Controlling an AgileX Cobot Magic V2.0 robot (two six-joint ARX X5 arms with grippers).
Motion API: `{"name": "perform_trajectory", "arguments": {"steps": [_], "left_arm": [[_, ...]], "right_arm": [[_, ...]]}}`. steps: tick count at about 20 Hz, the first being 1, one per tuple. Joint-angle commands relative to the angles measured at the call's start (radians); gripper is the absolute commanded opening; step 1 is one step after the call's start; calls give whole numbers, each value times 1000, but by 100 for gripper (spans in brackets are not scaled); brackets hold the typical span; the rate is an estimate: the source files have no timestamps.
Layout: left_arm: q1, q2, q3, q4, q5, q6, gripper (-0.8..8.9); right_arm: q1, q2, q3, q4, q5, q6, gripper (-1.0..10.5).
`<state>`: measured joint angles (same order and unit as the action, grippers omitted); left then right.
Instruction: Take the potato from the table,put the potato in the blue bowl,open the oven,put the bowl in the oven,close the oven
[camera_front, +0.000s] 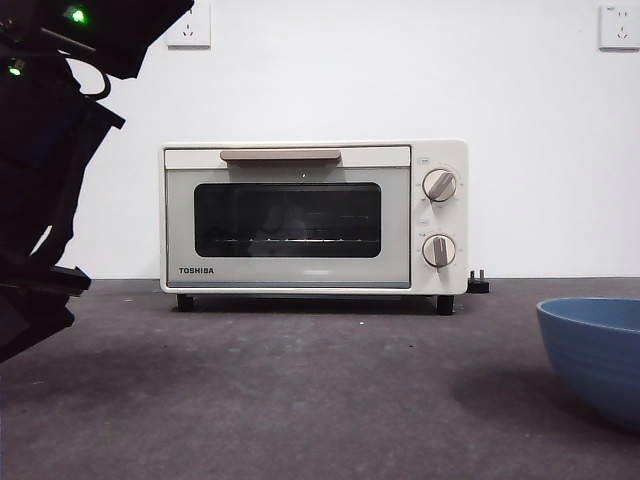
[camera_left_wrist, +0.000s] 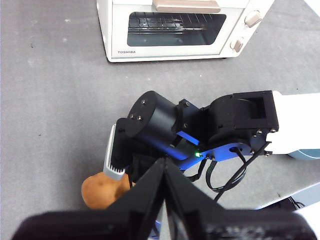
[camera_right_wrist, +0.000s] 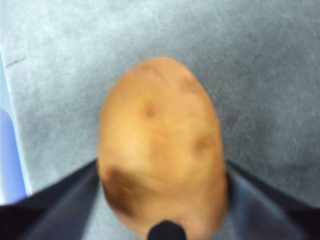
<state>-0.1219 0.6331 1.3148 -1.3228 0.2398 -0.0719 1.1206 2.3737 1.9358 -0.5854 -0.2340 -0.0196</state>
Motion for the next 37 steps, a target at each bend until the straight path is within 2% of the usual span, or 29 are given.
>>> {"name": "perform_trajectory", "arguments": {"steps": [1,7,9,13,18,20,22,25,30,34,37], "left_arm": [[-4,-2,4,4,3,-3,-5],[-3,-2,4,4,4,-6,-5],[-3,-2,4,4,5,-8,-5],[-3,-2,4,5,69,-8,-5],[-3,4,4,5,75,-7,-5],[-3,10,4,5,74,-6,-5],[-3,23,4,5,74,-2,-5],[-3,61,4,5,74,23,-5],[-3,135,3,76,74,31,-5],[-3,182,3,134,74,32,-5],[-3,227,3,154,74,50,-5]], "right_arm": [[-3,-26,3,-37,0,28,-8],[-16,-175,3,-117,4,13,-8],[-24,-232,3,-181,11,-19,-8],[-45,-325,2,-331,158,-80,-8],[-124,-437,2,-482,178,-93,-8],[-153,-493,-16,-561,232,-96,-8],[-188,-582,-83,-569,250,-96,-8],[-252,-774,-298,-499,253,-73,-8],[-437,-1135,-709,-388,269,18,-8],[-572,-1320,-903,-387,267,63,-8],[-628,-1358,-1012,-382,188,68,-8]]}}
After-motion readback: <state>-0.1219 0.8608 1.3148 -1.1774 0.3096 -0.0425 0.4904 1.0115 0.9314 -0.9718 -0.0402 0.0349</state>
